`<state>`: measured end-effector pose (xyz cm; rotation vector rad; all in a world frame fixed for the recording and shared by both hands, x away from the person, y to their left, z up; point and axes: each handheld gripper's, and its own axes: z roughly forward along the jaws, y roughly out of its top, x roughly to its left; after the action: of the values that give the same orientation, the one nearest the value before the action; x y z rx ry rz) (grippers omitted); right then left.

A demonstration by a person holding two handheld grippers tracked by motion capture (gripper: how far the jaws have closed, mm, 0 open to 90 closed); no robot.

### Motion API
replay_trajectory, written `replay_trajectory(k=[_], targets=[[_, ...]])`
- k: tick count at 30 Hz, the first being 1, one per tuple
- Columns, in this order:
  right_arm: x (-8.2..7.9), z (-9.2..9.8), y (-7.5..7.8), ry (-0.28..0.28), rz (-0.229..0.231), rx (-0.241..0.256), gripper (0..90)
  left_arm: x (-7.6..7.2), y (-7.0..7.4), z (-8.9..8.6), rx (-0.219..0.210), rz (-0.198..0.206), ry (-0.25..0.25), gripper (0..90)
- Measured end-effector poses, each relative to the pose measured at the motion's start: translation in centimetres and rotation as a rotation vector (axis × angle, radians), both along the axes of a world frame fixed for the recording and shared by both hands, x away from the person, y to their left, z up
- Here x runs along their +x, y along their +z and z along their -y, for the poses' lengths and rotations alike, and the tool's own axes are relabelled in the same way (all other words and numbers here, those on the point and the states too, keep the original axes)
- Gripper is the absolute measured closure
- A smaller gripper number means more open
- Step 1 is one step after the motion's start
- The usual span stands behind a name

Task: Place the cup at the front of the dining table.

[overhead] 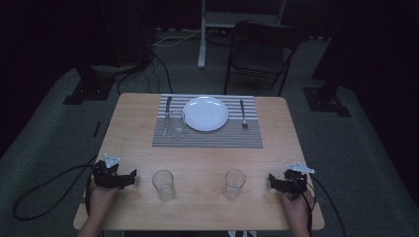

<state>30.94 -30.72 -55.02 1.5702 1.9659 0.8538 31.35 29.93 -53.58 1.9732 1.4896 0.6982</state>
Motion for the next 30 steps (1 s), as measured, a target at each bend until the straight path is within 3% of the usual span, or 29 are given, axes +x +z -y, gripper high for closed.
replay_trajectory(k=[5,8,23,27,30], targets=[[0.0,0.0,0.0,0.0,0.0,0.0,13.2,-0.3,-0.4,-0.3,0.033,-0.028,0.004,0.2],[0.0,0.0,0.0,0.001,0.0,-0.001,13.2,-0.6,-0.5,-0.4,0.029,-0.039,0.017,0.1],[0.0,0.0,0.0,0.0,0.0,0.0,13.1,-2.5,-0.6,-1.1,-0.02,-0.021,0.075,0.1],[0.0,0.0,0.0,0.0,0.0,0.0,13.2,-2.9,-0.8,-0.8,0.026,-0.013,0.1,0.1],[0.0,0.0,0.0,-0.001,0.0,0.0,13.2,-3.0,-0.9,-0.9,0.012,-0.013,0.107,0.1]])
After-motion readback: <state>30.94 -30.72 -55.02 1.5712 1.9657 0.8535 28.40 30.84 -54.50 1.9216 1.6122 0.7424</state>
